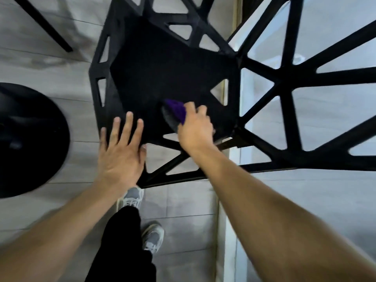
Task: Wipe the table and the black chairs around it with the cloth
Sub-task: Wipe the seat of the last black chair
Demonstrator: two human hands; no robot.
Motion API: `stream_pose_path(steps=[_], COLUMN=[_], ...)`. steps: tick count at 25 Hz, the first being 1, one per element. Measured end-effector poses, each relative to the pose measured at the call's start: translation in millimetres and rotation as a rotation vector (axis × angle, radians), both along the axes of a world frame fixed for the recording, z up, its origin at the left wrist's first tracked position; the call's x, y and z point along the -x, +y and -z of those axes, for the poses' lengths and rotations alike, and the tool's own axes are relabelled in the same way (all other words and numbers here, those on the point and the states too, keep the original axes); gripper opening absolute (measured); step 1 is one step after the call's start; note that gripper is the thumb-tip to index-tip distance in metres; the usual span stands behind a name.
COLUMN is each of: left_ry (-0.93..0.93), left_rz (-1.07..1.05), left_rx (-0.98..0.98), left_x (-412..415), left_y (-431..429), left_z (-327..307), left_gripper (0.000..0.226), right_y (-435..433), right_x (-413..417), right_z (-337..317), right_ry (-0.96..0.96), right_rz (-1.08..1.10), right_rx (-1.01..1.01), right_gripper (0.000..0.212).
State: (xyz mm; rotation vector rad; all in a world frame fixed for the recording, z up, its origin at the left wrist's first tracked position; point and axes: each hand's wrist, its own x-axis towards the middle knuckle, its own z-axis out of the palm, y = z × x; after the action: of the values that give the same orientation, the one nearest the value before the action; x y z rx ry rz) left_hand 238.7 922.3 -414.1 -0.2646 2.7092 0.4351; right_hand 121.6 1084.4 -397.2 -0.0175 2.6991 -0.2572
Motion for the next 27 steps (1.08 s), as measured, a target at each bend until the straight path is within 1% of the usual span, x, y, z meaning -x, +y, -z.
stream_pose_path(steps=[2,3,5,7,9,10,13,15,18,20,23,27], left_ry=[0.002,-0.019,-0.103,-0.178,-0.224,-0.231,-0.239,-0.224,-0.214,-0.234,-0.219,-0.069], left_rz=[-0.016,-0.024,-0.049,-0.060,-0.062,-0.061,-0.083,-0.087,-0.100,-0.111,-0.104,-0.113], left_rx=[0.032,0.050,0.073,0.082,0.124,0.141,0.149,0.140,0.109,0.089,0.052,-0.033], left_x=[2,2,8,16,18,18,19,20,19,19,17,8], left_y=[7,12,21,34,44,47,50,51,50,50,49,42], left_z=[0,0,-3,-9,-12,-12,-14,-14,-19,-21,-16,-2], left_gripper=[0.067,0.070,0.078,0.084,0.088,0.090,0.092,0.090,0.084,0.081,0.081,0.086], right_y=[-8,-3,23,62,91,99,91,85,100,117,132,138], right_x=[-3,-6,-8,0,19,29,43,42,27,7,-6,10], right_z=[-10,-17,-27,-39,-49,-53,-58,-68,-113,-146,-173,-148], right_ry=[-0.042,-0.042,0.012,0.032,-0.030,-0.083,-0.219,-0.260,-0.304,-0.232,-0.104,0.026], right_rz=[-0.173,-0.262,-0.402,-0.412,-0.432,-0.434,-0.373,-0.335,-0.281,-0.276,-0.314,-0.456], right_rx=[0.007,-0.054,-0.276,-0.475,-0.616,-0.649,-0.720,-0.754,-0.781,-0.775,-0.672,-0.713], right_gripper=[0.050,0.053,0.053,0.049,0.050,0.050,0.042,0.040,0.037,0.038,0.042,0.051])
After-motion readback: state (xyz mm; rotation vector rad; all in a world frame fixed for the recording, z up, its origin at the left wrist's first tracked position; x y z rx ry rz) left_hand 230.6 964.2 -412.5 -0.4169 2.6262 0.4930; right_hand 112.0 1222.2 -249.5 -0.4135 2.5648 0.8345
